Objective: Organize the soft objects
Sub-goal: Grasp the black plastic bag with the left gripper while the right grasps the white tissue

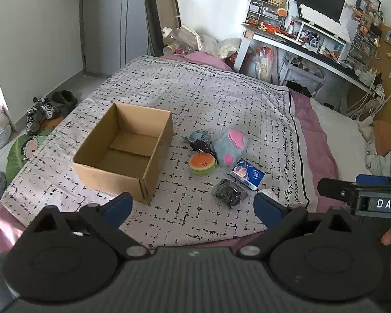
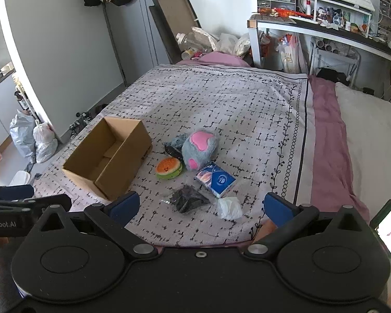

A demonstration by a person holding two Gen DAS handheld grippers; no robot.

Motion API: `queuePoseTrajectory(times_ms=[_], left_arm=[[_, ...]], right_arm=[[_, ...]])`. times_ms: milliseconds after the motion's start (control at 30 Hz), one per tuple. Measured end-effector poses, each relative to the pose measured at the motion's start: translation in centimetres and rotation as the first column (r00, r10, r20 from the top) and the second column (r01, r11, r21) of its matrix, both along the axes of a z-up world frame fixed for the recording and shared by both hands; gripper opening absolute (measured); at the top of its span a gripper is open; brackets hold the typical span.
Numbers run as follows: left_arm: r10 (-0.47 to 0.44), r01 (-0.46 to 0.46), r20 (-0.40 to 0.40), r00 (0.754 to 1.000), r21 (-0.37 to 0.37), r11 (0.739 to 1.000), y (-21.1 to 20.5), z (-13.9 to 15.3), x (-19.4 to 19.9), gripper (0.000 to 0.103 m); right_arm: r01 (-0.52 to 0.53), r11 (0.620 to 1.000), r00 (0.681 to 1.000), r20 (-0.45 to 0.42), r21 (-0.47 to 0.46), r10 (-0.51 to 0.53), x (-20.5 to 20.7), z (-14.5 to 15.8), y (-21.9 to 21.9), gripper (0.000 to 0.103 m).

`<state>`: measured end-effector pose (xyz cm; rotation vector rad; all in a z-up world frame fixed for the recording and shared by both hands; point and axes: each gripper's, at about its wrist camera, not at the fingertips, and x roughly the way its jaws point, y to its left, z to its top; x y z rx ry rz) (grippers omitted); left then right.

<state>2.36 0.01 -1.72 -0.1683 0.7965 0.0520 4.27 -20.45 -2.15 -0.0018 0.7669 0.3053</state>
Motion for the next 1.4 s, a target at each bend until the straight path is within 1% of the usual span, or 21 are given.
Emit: queuePoseTrajectory(times_ms=[100, 167, 333, 433, 533, 633, 733, 800, 900, 1067, 1133, 1333, 1400], left_arm=[[-0.01, 0.01, -0.005, 1.0, -0.005, 1.0, -0.1, -0.7, 0.9, 0.099], [-0.015, 0.015, -0.009, 1.0, -0.011, 1.0, -0.1, -1.2, 1.6, 0.098], [-0.031, 0.03, -0.029, 0.999, -0.043, 0.999, -0.1, -2.6, 3.4, 0.09], [-0.038, 0.036, -0.041, 0.998, -0.058, 0.998, -0.1, -3.4, 4.5, 0.087], [-0.044, 0.039, -0.06, 0.997, -0.085, 0.996, 0.0, -4.4, 5.6, 0.084], [-0.044, 0.036, -0.081, 0.996, -0.106, 0.994, 0.0, -5.3, 6.7, 0.082], [-0.054, 0.041, -0.095, 0.994, -0.127, 0.991, 0.0, -6.3, 7.8, 0.082], [-0.061, 0.047, -0.106, 0.992, -0.133, 0.99, -0.1, -7.0, 8.6, 0.081], [-0.063, 0.043, -0.126, 0.99, -0.155, 0.987, -0.1, -8.2, 9.8, 0.08], [-0.082, 0.051, -0.17, 0.982, -0.18, 0.982, -0.6, -10.3, 12.0, 0.08], [-0.093, 0.059, -0.179, 0.979, -0.184, 0.981, -0.8, -11.0, 12.6, 0.08], [-0.11, 0.066, -0.221, 0.969, -0.197, 0.978, -1.5, -13.3, 14.4, 0.079], [-0.111, 0.063, -0.23, 0.967, -0.203, 0.977, -1.6, -13.9, 14.9, 0.078]], right_arm=[[0.021, 1.0, 1.0, -0.017, -0.004, -0.022, 1.0, -0.4, 0.0, 0.103], [0.035, 0.999, 0.999, -0.04, 0.018, -0.034, 1.8, -0.8, -0.2, 0.102], [0.064, 0.997, 0.991, -0.116, 0.032, -0.06, 3.8, -2.2, -0.3, 0.096], [0.087, 0.995, 0.982, -0.173, 0.051, -0.077, 5.2, -3.1, -0.4, 0.094], [0.12, 0.989, 0.964, -0.248, 0.085, -0.096, 6.6, -4.1, -0.4, 0.088], [0.158, 0.985, 0.951, -0.28, 0.072, -0.132, 8.0, -5.0, -0.3, 0.083], [0.193, 0.978, 0.937, -0.312, 0.086, -0.157, 9.2, -5.9, -0.3, 0.082], [0.213, 0.972, 0.924, -0.343, 0.098, -0.168, 10.1, -6.8, -0.4, 0.082], [0.259, 0.962, 0.902, -0.378, 0.085, -0.209, 11.1, -8.1, -0.3, 0.081], [0.359, 0.931, 0.848, -0.438, 0.064, -0.297, 12.8, -10.3, -0.6, 0.081], [0.382, 0.921, 0.831, -0.463, 0.07, -0.309, 13.3, -11.3, -0.7, 0.081], [0.419, 0.906, 0.798, -0.5, 0.06, -0.336, 14.6, -13.2, -0.8, 0.081], [0.435, 0.898, 0.781, -0.523, 0.063, -0.342, 15.0, -13.9, -1.0, 0.081]])
